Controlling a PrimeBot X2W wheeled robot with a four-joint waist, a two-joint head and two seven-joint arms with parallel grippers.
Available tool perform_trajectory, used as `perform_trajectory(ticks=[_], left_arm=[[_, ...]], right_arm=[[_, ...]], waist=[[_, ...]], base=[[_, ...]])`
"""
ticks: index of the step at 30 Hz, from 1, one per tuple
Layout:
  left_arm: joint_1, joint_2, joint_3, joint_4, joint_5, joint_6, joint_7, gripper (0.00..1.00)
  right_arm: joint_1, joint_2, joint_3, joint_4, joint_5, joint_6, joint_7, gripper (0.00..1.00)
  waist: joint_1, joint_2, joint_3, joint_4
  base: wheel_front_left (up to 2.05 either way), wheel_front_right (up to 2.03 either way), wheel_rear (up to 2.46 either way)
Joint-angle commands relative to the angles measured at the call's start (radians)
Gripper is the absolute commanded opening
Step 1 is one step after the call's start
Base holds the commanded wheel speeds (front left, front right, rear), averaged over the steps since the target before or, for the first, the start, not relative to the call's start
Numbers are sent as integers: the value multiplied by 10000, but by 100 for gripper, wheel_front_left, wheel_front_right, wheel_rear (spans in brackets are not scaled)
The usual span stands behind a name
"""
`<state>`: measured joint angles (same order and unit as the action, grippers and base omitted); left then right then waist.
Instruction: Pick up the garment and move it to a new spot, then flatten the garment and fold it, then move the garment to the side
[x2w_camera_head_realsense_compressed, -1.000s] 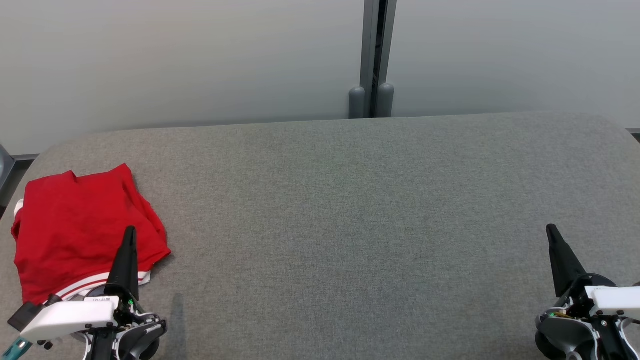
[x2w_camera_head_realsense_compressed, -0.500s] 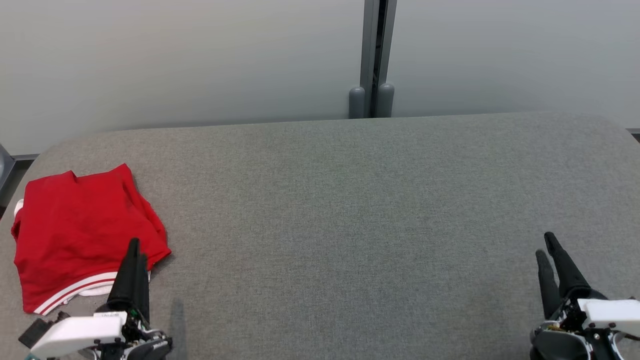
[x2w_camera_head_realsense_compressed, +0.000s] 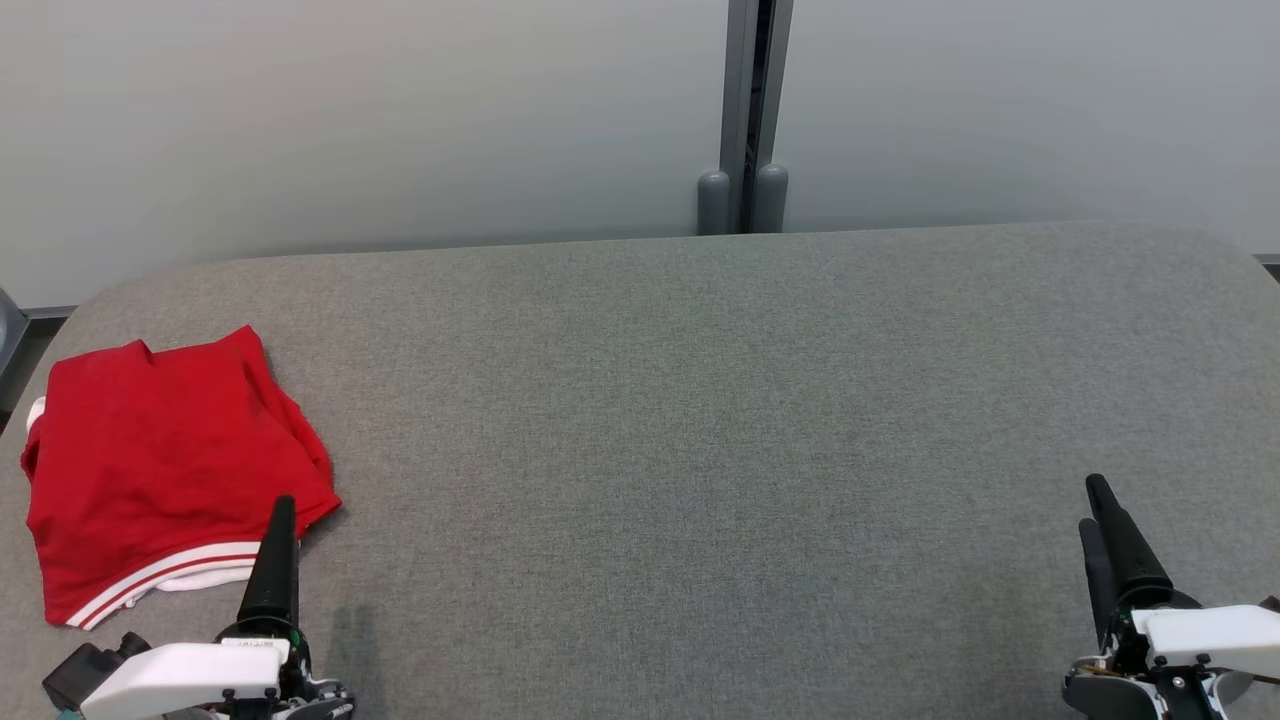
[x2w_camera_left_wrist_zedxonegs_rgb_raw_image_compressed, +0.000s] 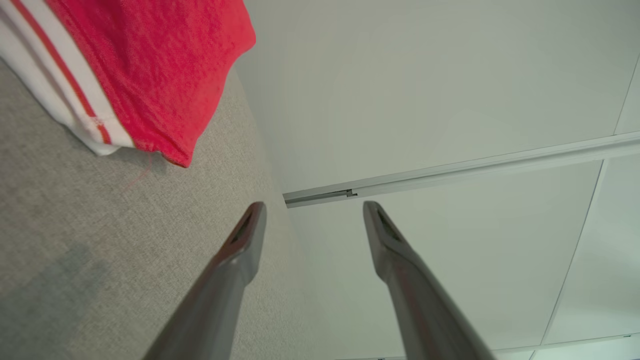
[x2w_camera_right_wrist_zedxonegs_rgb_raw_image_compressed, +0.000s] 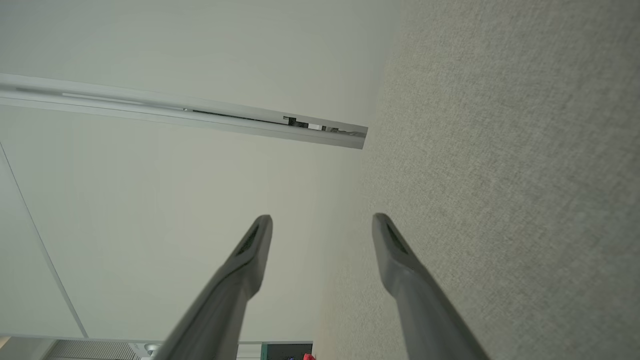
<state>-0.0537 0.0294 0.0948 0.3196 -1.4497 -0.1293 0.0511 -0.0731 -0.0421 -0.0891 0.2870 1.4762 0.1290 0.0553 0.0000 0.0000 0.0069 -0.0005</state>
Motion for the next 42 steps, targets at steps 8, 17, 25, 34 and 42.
perform_trajectory(ticks=[8, 17, 25, 34, 42], left_arm=[[-445, 123, -62, -54, 2035, 16, -392, 100], [-490, 142, -305, 84, 3735, 122, -795, 100], [-568, 154, -401, 139, 4866, 217, -1086, 100], [-611, 163, -425, 240, 5928, 326, -1357, 100], [-684, 173, -441, 295, 6922, 390, -1609, 100]], right_arm=[[-271, -193, 110, -63, -1969, 7, -435, 100], [-319, -127, 106, 155, -3875, 9, -839, 100], [-370, -97, 143, 200, -5051, 11, -1136, 100], [-389, -91, 221, 125, -6167, 13, -1412, 100], [-496, -134, 413, 34, -7146, 14, -1659, 100]], waist=[[0, 0, 29, -2], [0, 0, 55, -18], [0, 0, 57, -17], [0, 0, 89, -23], [0, 0, 128, -23]], base=[[0, 0, 0], [0, 0, 0], [0, 0, 0], [0, 0, 0], [0, 0, 0]])
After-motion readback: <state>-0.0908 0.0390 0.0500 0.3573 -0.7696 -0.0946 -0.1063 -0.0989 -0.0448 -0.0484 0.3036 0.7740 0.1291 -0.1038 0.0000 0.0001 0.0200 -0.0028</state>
